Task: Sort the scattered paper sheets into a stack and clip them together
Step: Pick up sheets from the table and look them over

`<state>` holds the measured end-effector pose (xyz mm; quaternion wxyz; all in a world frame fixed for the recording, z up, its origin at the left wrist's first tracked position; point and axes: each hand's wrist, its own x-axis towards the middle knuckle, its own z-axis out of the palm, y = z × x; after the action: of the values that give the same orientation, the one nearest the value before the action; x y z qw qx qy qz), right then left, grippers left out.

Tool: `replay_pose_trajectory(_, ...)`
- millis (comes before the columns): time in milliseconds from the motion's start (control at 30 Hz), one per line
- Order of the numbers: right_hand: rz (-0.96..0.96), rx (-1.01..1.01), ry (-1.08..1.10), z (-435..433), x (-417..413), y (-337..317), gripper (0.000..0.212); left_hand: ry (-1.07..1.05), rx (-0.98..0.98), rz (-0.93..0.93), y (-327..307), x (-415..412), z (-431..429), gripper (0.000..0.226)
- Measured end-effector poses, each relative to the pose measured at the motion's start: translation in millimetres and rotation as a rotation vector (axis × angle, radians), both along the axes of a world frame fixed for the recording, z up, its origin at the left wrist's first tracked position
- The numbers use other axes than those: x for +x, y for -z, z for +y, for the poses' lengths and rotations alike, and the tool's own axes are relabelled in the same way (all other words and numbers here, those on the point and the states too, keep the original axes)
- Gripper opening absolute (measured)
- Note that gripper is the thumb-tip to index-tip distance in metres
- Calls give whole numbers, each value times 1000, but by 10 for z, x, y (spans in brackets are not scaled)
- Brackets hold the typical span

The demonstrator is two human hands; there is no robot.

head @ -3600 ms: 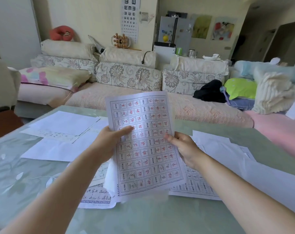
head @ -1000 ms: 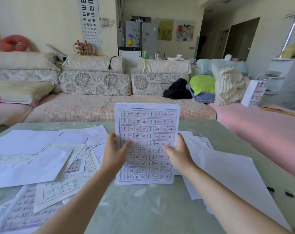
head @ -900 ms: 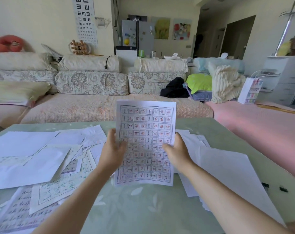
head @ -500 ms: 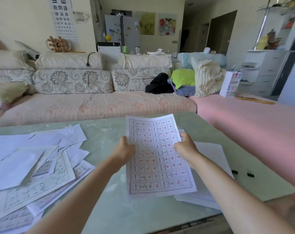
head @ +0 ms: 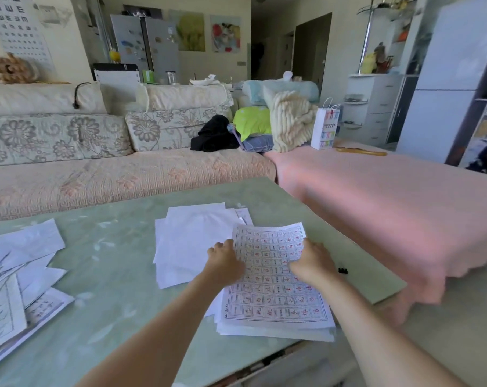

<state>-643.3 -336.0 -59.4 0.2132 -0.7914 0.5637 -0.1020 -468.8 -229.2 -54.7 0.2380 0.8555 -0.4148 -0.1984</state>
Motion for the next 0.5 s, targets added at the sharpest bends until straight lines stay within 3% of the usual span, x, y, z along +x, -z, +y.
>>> replay_pose_trajectory(167, 170, 34, -38, -7, -23, 32, 52, -22, 19, 79, 106, -5, -14, 69)
replay_pose_trajectory(300, 231, -109, -27, 31, 24, -16, 52, 8, -19, 86, 96, 108, 53, 72)
replay_pose_trajectory(400, 167, -271, -84, 113, 238, -71, 54, 10, -76, -13, 73, 349, 145, 66)
replay_pose_trajectory(500, 54, -290, -323, 269, 650, -114, 55, -39, -70, -118, 58, 708, 284, 61)
